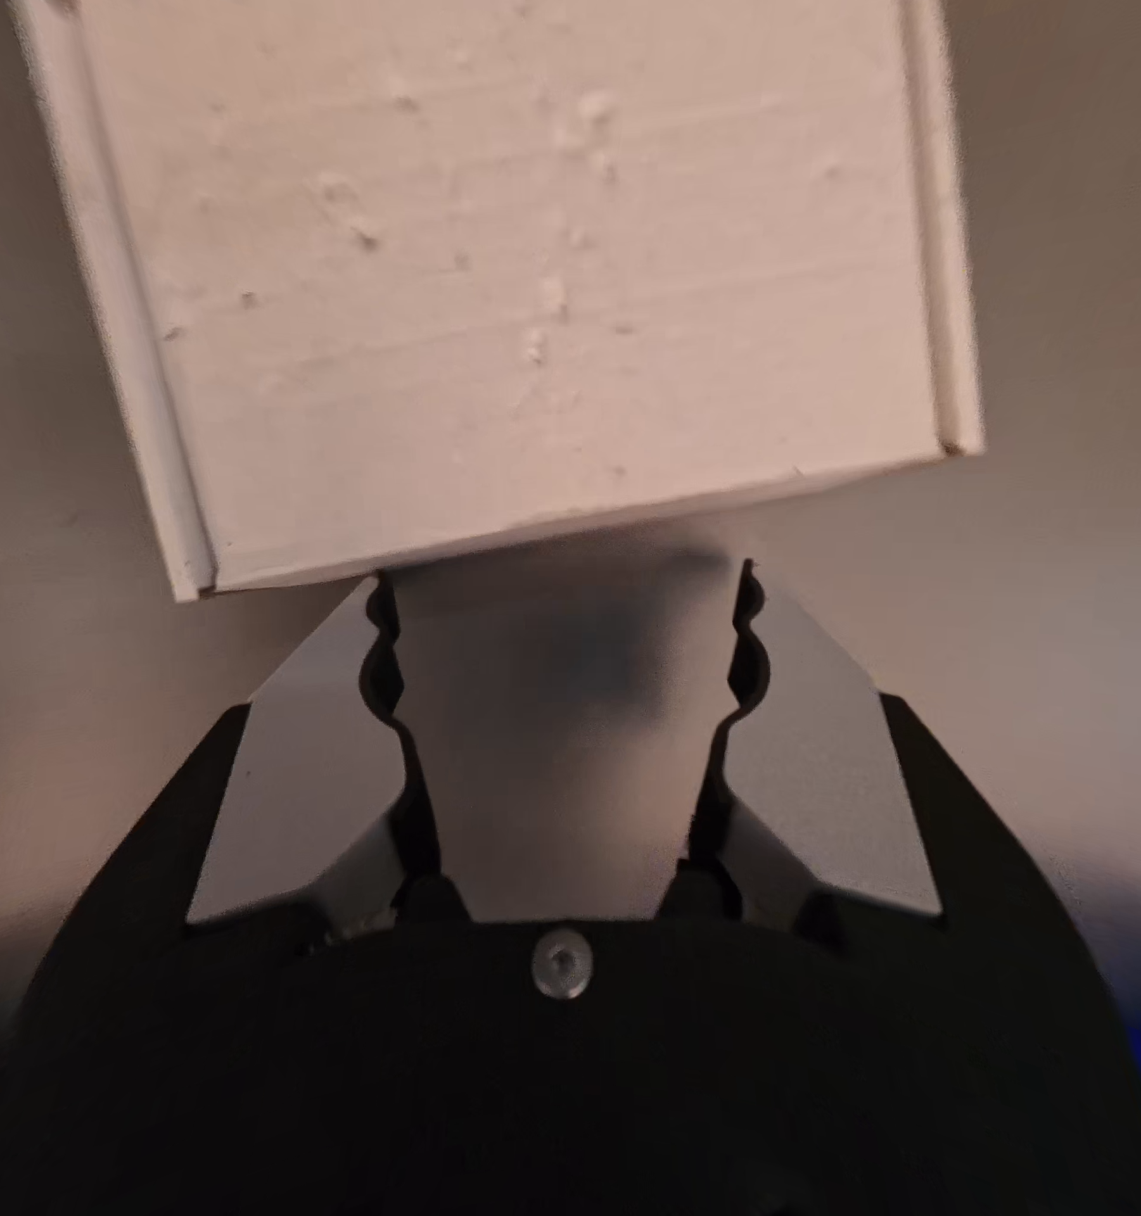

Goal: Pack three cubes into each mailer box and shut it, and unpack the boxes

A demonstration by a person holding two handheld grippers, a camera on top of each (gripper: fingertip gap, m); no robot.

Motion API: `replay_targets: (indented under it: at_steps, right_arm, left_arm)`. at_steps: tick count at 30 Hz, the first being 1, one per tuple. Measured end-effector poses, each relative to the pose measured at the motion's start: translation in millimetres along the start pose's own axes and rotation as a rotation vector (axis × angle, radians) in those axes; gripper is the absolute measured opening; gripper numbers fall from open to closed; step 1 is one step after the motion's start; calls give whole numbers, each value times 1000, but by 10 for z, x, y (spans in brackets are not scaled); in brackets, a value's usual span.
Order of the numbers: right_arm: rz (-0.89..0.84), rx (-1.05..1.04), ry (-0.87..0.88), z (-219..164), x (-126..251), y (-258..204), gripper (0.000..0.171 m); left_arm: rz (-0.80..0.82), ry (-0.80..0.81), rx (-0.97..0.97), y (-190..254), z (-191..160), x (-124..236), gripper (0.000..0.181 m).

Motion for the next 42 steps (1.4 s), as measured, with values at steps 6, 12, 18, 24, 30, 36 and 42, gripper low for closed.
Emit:
replay_targets:
  at_steps: [6,12,18,24,30,36,42]
  right_arm:
    - [-284,-456,251,165,854,235,93]
    - [-307,-855,405,405,818,88,135]
    - [-403,-748,3,518,237,33,141]
    - [-365,-758,-153,561,38,117,128]
    - [-314,-751,-220,564,26,119,121]
    - [-311,-753,-277,561,-12,133,124]
    - [-297,-709,-329,594,121,150,123]
  left_arm:
    - [74,-11,96,-92,94,-90,143]
    - [129,90,315,-213,340,-181,157]
    - [246,47,183,-274,285,-25,158]
    - [243,95,117,-231,364,101,158]
    - [264,109,91,-244,376,213,157]
    - [262,172,118,-284,392,327,155]
    - [265,180,108,-282,401,333,154]
Point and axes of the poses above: each gripper's, where its closed fingertips meet, x back along the fingers, z out of its top, y = z × x across the jaws, the point moved 4 cm from there along x, back along the fingers, and after that the axes turned 12 degrees about -x, right-handed, at the moved point
